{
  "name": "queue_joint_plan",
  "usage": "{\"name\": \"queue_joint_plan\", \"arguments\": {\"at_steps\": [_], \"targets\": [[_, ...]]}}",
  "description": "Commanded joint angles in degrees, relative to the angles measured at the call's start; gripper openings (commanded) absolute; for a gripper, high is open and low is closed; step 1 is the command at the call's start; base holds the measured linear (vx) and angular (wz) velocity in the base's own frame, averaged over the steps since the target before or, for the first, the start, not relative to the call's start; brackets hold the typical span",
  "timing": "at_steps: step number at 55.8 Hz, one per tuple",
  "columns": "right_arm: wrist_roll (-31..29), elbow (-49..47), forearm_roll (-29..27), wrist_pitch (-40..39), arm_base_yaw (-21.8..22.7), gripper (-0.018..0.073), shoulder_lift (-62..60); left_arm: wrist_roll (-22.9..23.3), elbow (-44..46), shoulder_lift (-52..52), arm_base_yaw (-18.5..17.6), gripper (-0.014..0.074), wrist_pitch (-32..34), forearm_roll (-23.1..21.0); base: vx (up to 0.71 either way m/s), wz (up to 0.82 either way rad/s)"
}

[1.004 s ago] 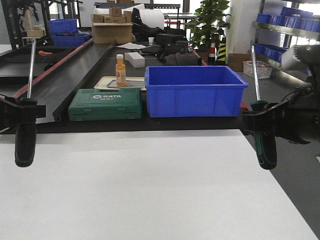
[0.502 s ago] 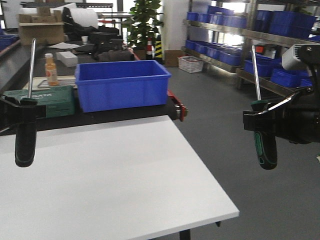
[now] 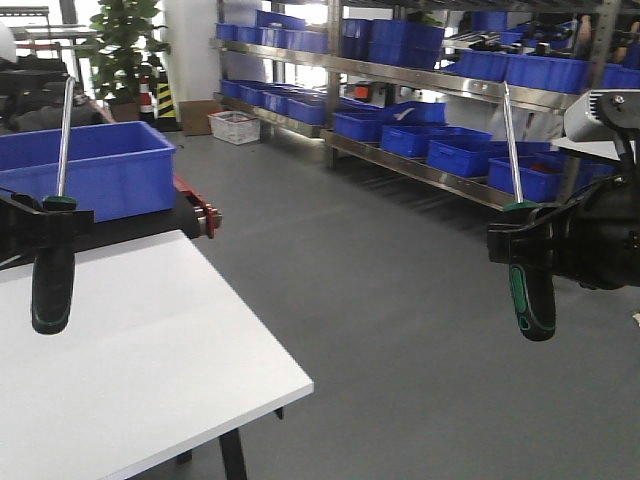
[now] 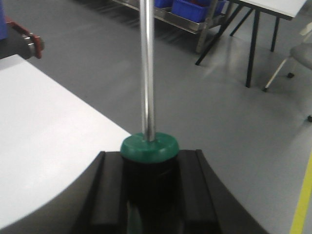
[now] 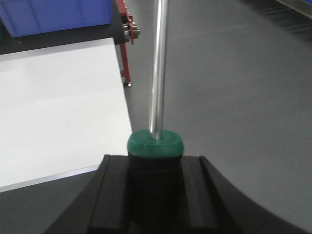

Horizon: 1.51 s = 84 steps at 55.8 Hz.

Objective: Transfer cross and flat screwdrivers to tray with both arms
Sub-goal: 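Hold both screwdrivers upright while the base turns away from the table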

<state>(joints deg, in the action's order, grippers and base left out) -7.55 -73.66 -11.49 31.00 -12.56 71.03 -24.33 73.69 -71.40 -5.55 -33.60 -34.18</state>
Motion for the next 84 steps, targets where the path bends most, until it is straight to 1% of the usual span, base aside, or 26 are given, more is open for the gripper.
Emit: {"name": "queue_joint_plan", "arguments": {"at_steps": [1,41,84], "targets": [[-0.2,-1.8,-0.4,-5.2,0.0,-0.0008,-1.8,0.1,2.2,1.5,-0.3,0.0003,4.2,-2.1,-0.03,-0.54],[-0.2,-1.8,-0.4,-5.1,0.0,-0.0008,-1.8,0.1,2.2,1.5,-0.3,0.0003,4.2,-2.1,0.09,-0.52],[-0.2,-1.8,-0.4,-4.2,0.0,-0.0008,-1.8,0.1,2.2,1.5,-0.3,0.0003,4.2,-2.1,0.26,-0.55]]}}
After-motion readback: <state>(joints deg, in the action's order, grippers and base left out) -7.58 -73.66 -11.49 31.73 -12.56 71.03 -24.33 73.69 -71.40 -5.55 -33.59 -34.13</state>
